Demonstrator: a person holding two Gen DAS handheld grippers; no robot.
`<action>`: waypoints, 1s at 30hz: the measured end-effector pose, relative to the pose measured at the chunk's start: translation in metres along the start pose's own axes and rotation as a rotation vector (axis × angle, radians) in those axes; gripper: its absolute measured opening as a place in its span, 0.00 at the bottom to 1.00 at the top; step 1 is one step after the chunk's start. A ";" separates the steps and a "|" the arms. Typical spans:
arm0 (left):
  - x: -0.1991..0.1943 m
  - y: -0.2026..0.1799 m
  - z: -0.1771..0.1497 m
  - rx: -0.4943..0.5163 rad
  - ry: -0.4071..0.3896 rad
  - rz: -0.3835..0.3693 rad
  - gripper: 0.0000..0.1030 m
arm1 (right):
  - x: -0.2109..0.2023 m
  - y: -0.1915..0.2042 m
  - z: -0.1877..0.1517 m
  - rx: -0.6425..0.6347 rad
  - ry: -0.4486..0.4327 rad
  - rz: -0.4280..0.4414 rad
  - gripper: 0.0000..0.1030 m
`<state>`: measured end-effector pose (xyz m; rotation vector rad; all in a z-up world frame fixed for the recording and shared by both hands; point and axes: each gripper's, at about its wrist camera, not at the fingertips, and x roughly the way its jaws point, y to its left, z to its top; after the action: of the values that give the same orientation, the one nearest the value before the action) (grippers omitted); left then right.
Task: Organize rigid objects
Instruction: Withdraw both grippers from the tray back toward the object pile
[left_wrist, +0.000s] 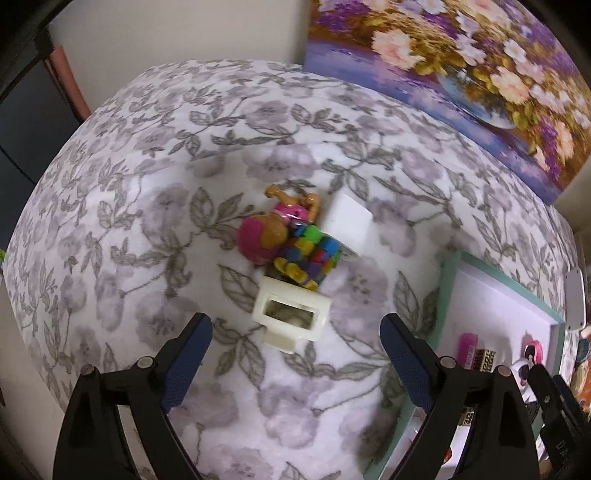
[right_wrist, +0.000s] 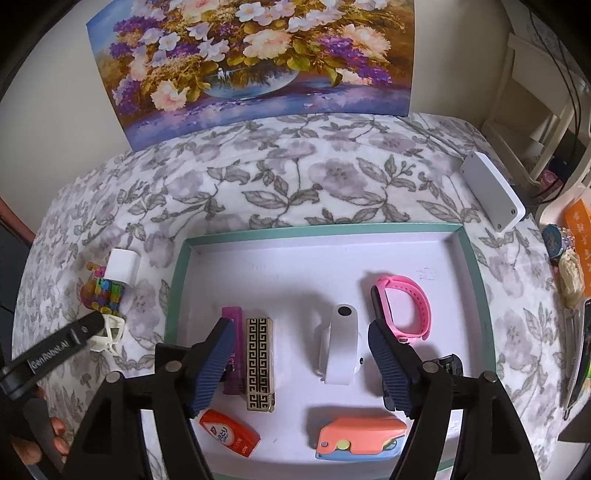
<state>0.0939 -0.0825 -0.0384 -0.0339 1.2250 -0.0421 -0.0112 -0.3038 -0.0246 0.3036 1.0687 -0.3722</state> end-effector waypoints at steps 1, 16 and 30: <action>0.000 0.002 0.001 -0.005 -0.001 0.000 0.90 | 0.001 0.001 0.000 -0.001 0.003 -0.001 0.76; -0.014 0.059 0.020 -0.089 -0.081 0.047 1.00 | -0.003 0.028 0.000 -0.031 -0.026 0.016 1.00; 0.004 0.109 0.028 -0.168 -0.039 0.038 1.00 | 0.008 0.134 -0.012 -0.176 -0.001 0.160 1.00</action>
<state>0.1235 0.0266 -0.0382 -0.1573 1.1876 0.0941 0.0410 -0.1798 -0.0286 0.2299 1.0607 -0.1346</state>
